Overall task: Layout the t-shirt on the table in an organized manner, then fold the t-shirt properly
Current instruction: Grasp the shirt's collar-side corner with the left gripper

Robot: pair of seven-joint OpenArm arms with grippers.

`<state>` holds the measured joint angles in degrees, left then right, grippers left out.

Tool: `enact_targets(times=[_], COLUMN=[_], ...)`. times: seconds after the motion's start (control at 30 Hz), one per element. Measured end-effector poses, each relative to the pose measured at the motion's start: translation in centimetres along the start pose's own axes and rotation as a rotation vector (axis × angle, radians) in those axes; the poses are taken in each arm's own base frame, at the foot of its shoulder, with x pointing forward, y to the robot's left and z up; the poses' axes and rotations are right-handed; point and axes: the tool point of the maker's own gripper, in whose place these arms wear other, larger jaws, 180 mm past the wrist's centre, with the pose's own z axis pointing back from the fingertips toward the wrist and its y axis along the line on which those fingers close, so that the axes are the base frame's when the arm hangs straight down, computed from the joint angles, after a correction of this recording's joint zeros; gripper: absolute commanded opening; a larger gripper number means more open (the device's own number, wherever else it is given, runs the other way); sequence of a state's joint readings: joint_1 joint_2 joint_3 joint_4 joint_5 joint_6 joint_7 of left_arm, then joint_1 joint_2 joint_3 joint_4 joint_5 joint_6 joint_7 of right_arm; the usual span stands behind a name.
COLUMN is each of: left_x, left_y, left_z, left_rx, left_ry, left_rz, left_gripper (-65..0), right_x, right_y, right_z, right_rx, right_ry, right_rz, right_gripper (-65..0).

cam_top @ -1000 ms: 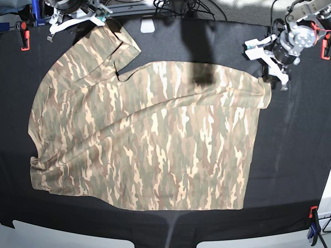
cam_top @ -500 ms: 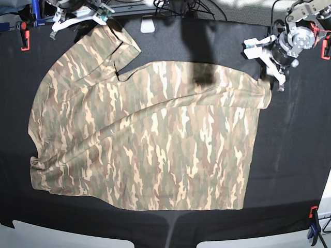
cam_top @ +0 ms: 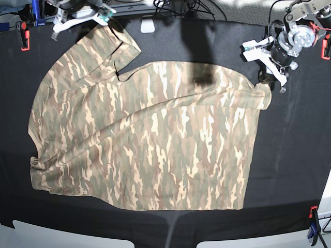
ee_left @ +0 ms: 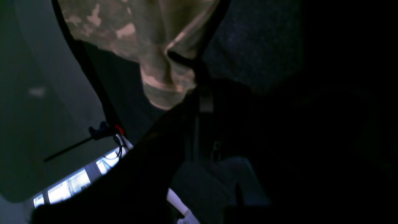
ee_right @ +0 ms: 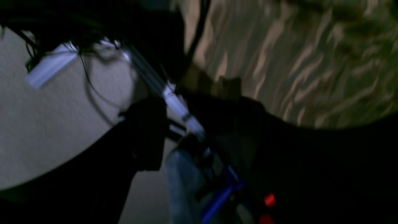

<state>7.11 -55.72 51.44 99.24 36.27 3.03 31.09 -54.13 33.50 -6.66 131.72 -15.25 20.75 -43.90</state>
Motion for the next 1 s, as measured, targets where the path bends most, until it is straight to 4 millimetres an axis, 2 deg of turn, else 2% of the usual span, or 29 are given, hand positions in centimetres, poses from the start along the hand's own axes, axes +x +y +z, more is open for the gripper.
enact_targets(times=[0.2,0.27,0.43,0.6,0.7,0.87,1.0], left_x=[-0.5,-0.5,-0.5,-0.5,-0.5,-0.5,-0.5], left_y=[0.0,0.0,0.0,0.0,0.0,0.0,0.0], left_z=[0.0,0.0,0.0,0.0,0.0,0.0,0.0], left_rx=[0.0,-0.001,0.0,0.0,0.0,0.0,0.0], left_ry=[0.026,0.026,0.026,0.026,0.026,0.026,0.026], left_rz=[0.001,0.0,0.0,0.0,0.001,0.0,0.0], left_gripper=[-65.0,-65.0,-65.0,-65.0,-65.0,-65.0,-65.0], right_x=[-2.8,-3.0,-2.1,0.2,1.3,1.4,0.7], right_y=[0.0,0.2,0.3,2.3,2.8,1.5,1.3], right_z=[-2.1,-2.8,-3.0,-2.9,-3.1,-3.2,-3.3], right_rx=[-0.037,-0.04,-0.078,-0.072,-0.078,-0.153,-0.159], right_ry=[0.057,0.036,-0.012,-0.101,-0.123,-0.074,-0.034], right_rz=[0.089,0.119,0.239,0.376,0.421,0.438,0.426], right_gripper=[-29.8,-29.8,-29.8,-29.9,-29.9,-29.9,-29.9])
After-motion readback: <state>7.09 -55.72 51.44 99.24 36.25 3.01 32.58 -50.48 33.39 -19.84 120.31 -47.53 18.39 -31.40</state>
